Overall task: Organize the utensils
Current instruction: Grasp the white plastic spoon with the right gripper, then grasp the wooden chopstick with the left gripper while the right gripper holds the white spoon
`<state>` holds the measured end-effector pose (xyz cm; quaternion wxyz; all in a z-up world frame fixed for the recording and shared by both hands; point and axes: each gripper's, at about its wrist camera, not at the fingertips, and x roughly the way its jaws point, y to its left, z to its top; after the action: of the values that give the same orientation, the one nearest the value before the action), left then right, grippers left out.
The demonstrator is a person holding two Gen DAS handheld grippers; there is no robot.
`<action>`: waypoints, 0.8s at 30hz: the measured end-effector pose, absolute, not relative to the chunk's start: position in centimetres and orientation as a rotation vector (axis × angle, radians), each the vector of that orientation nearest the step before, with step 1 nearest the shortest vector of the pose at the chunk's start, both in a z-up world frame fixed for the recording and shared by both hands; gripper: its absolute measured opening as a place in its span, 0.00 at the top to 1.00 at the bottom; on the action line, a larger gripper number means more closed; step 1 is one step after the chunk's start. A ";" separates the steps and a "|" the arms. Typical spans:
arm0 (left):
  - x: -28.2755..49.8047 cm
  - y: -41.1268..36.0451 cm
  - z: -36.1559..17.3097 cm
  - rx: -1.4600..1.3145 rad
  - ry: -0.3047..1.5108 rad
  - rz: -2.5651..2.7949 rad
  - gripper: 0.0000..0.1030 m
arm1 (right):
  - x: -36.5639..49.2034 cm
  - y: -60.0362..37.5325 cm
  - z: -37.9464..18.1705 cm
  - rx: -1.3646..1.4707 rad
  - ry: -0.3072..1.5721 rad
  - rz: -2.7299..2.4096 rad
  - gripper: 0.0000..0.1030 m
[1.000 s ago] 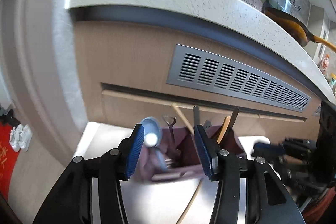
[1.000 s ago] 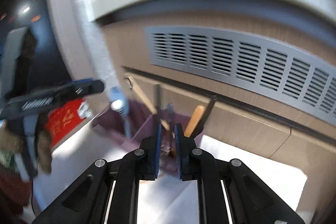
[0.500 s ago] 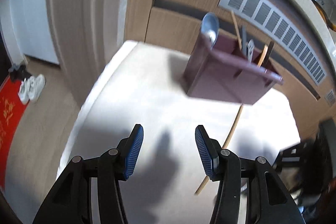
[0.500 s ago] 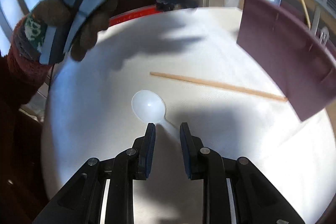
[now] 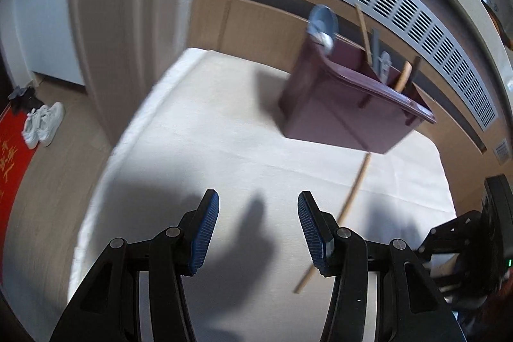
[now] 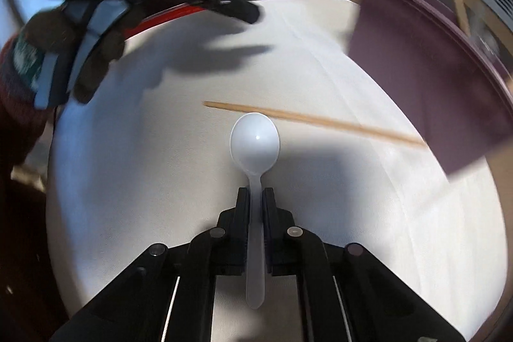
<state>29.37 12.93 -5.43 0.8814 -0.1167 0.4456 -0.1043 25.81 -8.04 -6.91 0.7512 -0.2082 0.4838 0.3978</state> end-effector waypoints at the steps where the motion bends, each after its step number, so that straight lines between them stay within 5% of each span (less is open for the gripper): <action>1: 29.5 12.2 -5.5 -0.234 0.933 -0.233 0.49 | 25.7 -8.8 -6.8 -0.423 1.068 0.839 0.93; 10: 31.1 2.2 -6.0 0.005 0.991 -0.397 0.49 | 25.2 -19.7 -5.6 -0.115 1.046 0.558 0.93; 15: 32.6 -1.0 -6.9 0.097 1.054 -0.380 0.62 | 23.5 -22.1 -5.0 -0.045 0.997 0.530 0.93; 24: 32.1 -1.3 -7.6 0.126 1.111 -0.346 0.68 | 24.5 -22.5 -5.6 -0.037 0.961 0.496 0.93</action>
<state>32.06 -1.30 -7.63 0.8336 0.0593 0.5244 -0.1631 24.52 -22.49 -5.56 0.8572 -0.0178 0.4573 0.2361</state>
